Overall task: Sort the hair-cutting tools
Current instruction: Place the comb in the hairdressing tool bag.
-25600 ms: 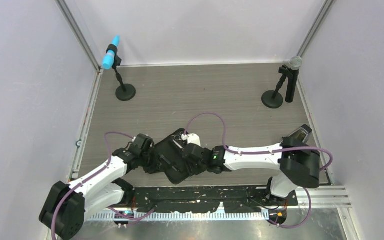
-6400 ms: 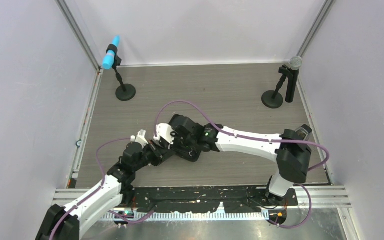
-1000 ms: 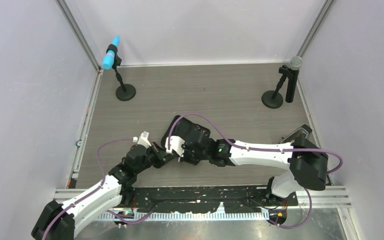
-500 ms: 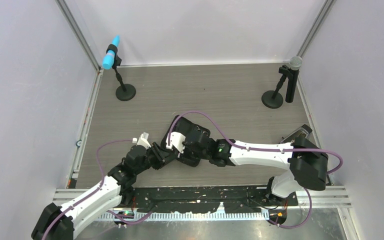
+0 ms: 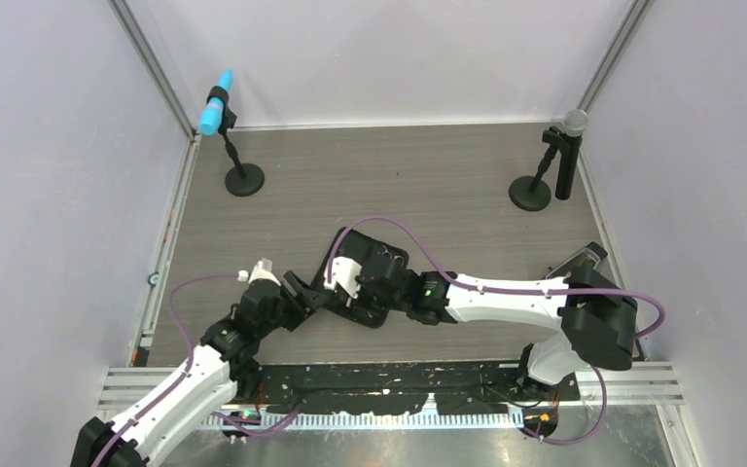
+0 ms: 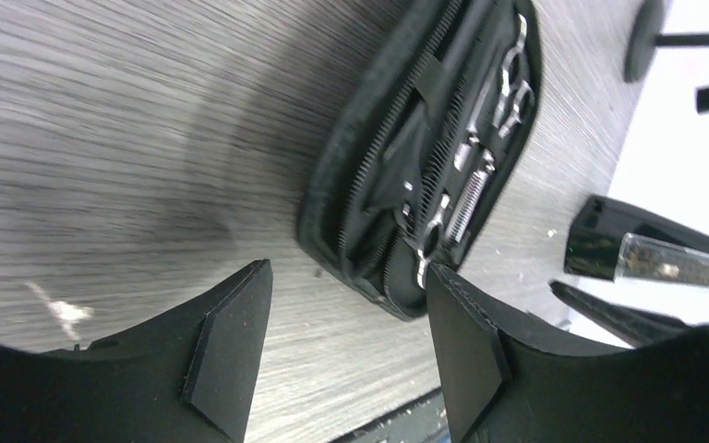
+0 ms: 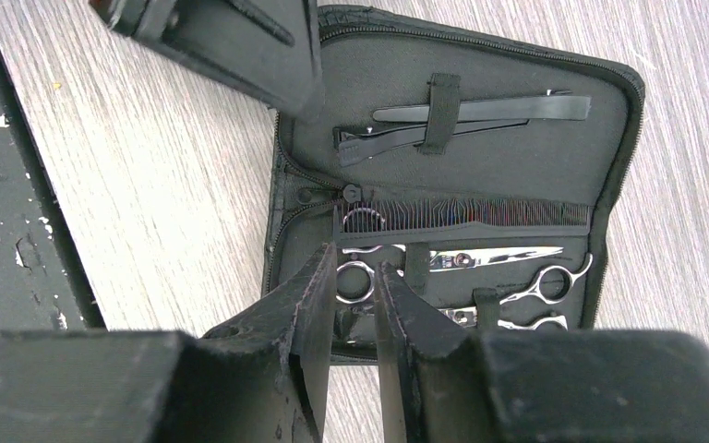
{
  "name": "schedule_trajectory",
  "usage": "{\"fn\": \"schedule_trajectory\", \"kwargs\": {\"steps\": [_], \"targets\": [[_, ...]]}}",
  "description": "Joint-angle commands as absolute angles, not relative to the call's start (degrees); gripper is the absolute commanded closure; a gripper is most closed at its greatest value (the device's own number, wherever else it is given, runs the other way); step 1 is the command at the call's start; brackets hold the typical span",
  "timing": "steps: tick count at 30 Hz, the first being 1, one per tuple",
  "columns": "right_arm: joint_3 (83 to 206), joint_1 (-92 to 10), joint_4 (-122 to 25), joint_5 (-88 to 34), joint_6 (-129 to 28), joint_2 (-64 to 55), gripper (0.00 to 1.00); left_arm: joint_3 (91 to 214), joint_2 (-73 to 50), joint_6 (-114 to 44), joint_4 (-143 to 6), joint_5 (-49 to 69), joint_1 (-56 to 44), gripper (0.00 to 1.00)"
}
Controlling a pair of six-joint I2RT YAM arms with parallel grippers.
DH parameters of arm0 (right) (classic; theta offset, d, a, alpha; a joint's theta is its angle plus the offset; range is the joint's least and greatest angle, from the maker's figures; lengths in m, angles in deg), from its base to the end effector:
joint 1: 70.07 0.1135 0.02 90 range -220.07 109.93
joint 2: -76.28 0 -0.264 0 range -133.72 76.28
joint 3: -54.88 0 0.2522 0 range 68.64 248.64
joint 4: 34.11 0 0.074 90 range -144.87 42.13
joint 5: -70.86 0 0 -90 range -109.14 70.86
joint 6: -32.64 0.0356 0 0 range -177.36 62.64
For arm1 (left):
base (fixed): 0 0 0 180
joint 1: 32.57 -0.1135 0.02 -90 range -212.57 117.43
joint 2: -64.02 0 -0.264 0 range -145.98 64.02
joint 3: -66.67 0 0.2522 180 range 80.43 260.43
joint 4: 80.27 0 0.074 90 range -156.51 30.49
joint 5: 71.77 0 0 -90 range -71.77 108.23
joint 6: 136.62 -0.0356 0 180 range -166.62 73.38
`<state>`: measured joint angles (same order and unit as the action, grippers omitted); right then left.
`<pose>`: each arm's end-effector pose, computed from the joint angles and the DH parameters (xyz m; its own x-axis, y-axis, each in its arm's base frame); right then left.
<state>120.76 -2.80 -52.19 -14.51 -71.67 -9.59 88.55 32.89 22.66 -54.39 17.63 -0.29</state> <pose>0.1279 0.2979 0.2231 -0.0097 -0.6608 -0.7505 -0.9259 0.2894 -0.2428 0.1119 -0.0711 0.1464 -0.6784 -0.6777 -0.2837 -0.2635 0.5849 -0.7671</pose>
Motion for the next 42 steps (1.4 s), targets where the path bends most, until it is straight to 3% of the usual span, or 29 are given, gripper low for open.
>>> {"fn": "schedule_trajectory", "kwargs": {"steps": [1,6,12,15,19,22,31,42], "targets": [[120.68,-2.83,-49.53,-14.95,-69.74,-9.26,0.69,91.26,29.99,17.94,-51.32,18.55,-4.68,0.36],[120.71,-2.78,-48.86,-15.45,-69.09,-9.72,0.69,92.1,24.37,15.55,-56.79,14.77,-7.19,0.37],[121.65,-2.05,-48.24,-15.32,-67.51,-11.02,0.67,93.67,16.83,14.36,-62.62,11.92,-7.34,0.48],[123.4,-1.23,-49.2,-13.71,-65.75,-12.86,0.64,93.87,14.31,14.36,-64.69,10.9,-7.36,0.61],[126.92,0.41,-52.57,-11.02,-63.44,-16.22,0.63,93.79,13.62,14.63,-66.05,9.21,-7.34,0.87],[128.69,2.05,-54.28,-8.94,-62.71,-18.93,0.62,93.21,15.58,15.45,-65.8,8.92,-7.34,0.97],[132.92,3.06,-58.21,-5.8,-63.4,-23.71,0.67,92.29,22.35,17.03,-61.64,10.07,-7.34,0.99],[134.62,2.58,-60.32,-5.34,-70.99,-26.62,0.76,92.78,20.32,17.06,-62.31,8.3,-7.25,0.99]]}}
